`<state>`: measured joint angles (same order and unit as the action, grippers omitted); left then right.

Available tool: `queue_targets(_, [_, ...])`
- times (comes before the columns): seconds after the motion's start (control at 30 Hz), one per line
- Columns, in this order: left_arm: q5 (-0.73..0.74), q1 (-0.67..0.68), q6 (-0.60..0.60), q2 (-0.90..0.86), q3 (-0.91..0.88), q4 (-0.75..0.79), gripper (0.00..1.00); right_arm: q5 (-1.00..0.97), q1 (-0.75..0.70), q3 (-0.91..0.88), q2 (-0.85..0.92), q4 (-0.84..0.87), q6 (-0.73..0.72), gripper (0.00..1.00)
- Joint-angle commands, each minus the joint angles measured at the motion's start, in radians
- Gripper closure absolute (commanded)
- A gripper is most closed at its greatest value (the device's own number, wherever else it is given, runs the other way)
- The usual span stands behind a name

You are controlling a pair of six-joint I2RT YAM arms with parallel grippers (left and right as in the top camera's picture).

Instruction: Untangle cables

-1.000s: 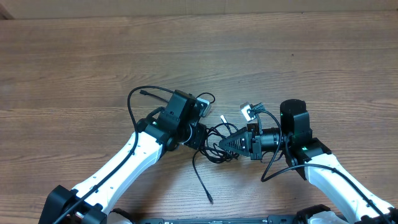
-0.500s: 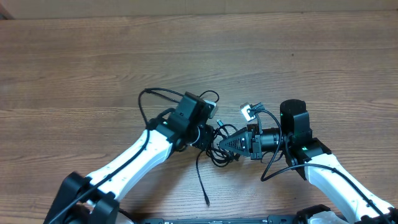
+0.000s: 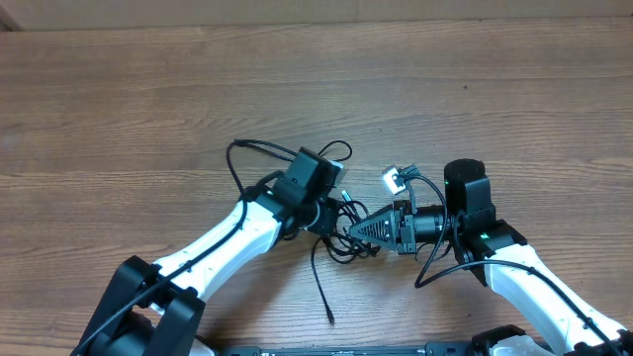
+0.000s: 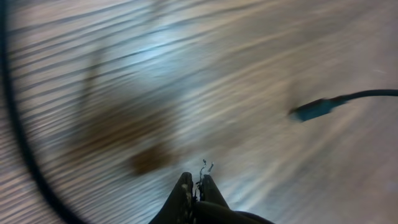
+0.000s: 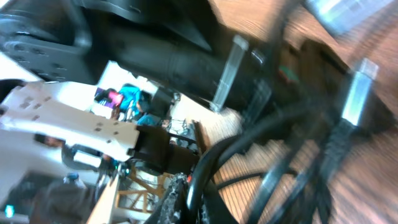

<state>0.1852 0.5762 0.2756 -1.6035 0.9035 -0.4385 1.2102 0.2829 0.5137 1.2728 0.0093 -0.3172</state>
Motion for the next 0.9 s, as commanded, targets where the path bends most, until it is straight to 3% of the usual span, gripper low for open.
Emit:
queue_targets(0.0, [-0.085,-0.084,0.040,0.068,-0.003,-0.029,0.96,-0.178,-0.003,0.003,-0.003,-0.082,-0.001,0.96])
queue_targets(0.1, [-0.084,-0.177,0.040,0.167,-0.003,-0.071,0.96,-0.408,-0.003,0.003,-0.003,-0.201,-0.065,0.96])
queue_targets(0.2, [-0.068,-0.271,0.047,0.298,-0.003,-0.102,0.96,-0.670,-0.003,0.003,-0.003,-0.309,-0.228,0.96])
queue_targets(0.37, [0.028,-0.406,0.046,0.543,-0.003,-0.116,0.96,-0.949,-0.003,0.003,-0.003,-0.414,-0.476,0.96])
queue_targets(0.47, [0.033,-0.452,0.046,0.670,-0.003,-0.124,0.96,-1.002,-0.003,0.003,-0.003,-0.431,-0.553,0.96])
queue_targets(0.67, [0.006,-0.468,0.034,0.846,-0.003,-0.195,0.96,-1.020,-0.003,0.003,-0.003,-0.417,-0.546,0.96])
queue_targets(0.87, [-0.194,-0.468,0.056,0.950,-0.003,-0.280,0.96,-1.088,-0.003,0.003,-0.003,-0.470,-0.548,0.96])
